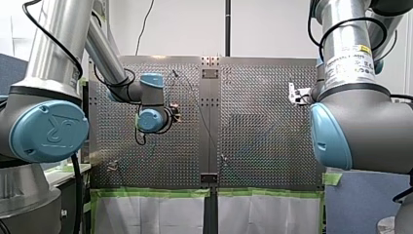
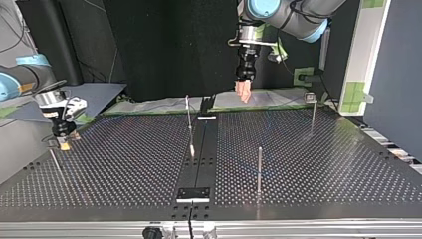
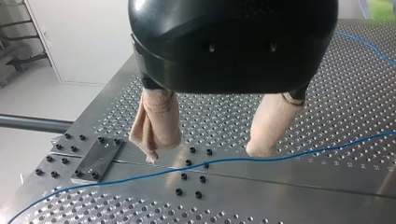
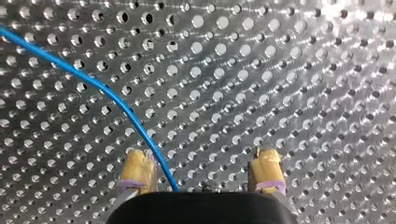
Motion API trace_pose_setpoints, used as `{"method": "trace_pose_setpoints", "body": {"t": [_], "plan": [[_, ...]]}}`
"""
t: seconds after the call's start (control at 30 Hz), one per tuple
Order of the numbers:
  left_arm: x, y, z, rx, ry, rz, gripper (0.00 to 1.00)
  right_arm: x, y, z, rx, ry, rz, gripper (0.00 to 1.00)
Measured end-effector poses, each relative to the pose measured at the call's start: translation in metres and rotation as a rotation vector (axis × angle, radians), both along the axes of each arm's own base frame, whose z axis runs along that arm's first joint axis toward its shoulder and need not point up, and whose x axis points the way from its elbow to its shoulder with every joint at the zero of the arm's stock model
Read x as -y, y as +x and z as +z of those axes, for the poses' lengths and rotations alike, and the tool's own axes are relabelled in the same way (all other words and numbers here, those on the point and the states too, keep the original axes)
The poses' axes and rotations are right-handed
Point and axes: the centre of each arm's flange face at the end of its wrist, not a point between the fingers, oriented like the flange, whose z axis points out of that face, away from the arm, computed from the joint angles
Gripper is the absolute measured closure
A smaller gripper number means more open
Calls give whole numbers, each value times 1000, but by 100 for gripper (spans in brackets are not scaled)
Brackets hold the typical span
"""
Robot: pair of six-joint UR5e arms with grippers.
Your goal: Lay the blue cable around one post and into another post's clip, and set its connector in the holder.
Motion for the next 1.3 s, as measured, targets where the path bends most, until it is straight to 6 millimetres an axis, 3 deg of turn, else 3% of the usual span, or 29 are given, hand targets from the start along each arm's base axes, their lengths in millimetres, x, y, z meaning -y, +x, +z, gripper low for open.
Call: {"method": "trace_pose_setpoints", "body": {"t": [0.47,0.73,1.07,1.3], "plan": [[-3,2,0,0,-2,7,0,-10,6,-5,-86,41,-22,0],[-4,3,0,0,-2,11,0,-17,9,7,-97,35,-23,0],[-5,4,0,-1,-7,14,0,-25,12,4,-109,49,-20,0],[-7,5,0,-1,-8,17,0,-34,15,13,-116,39,-19,0]]}}
